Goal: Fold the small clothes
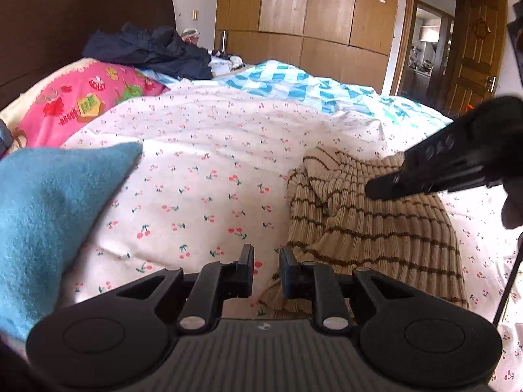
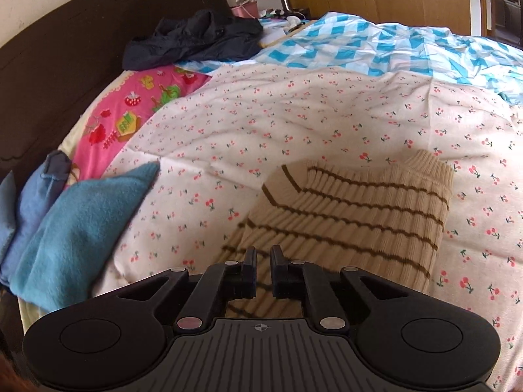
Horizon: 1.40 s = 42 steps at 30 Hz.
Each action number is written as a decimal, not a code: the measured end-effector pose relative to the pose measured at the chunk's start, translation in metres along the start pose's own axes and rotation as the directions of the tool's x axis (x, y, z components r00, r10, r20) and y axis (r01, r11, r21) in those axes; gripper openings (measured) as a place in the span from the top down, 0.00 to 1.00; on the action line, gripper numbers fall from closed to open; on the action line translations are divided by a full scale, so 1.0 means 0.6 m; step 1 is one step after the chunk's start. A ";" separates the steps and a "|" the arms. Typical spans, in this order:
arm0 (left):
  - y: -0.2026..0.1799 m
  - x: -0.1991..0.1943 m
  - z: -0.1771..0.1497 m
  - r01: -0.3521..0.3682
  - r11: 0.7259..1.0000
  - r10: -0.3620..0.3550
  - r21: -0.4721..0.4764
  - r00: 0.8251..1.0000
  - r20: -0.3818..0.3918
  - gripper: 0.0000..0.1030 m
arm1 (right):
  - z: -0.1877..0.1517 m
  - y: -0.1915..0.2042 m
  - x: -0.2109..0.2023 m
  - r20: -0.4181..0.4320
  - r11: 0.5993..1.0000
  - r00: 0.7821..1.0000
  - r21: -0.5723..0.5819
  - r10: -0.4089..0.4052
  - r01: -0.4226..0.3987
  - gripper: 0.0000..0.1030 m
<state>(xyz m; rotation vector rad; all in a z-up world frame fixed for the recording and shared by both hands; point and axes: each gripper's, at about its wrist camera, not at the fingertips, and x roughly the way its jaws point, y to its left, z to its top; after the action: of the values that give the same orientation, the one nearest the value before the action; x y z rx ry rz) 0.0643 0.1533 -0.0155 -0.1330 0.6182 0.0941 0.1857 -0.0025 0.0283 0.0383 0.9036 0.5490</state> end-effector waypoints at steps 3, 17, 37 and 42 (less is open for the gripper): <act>-0.011 -0.016 0.012 0.019 1.000 -0.019 0.009 0.999 0.050 0.75 | -0.009 0.003 0.030 -0.029 1.000 1.000 -0.003 0.005 -0.005 0.89; -0.030 0.069 -0.011 0.001 0.998 0.003 0.056 0.997 -0.082 0.74 | 0.016 0.040 0.146 -0.125 1.000 0.992 0.015 0.025 -0.023 0.89; -0.013 0.056 -0.011 0.025 1.000 -0.025 0.001 0.997 -0.073 0.73 | -0.014 -0.013 -0.032 0.025 0.996 0.999 0.077 -0.047 0.045 0.84; -0.021 0.028 0.002 0.005 1.000 -0.005 0.025 1.000 0.000 0.73 | -0.062 -0.097 -0.088 0.051 0.981 0.996 0.180 -0.075 0.065 0.75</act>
<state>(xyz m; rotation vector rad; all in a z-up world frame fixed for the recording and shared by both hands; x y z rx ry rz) 0.0806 0.1416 -0.0231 -0.1107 0.6184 0.0816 0.1573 -0.0846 0.0290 0.1833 0.8929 0.3983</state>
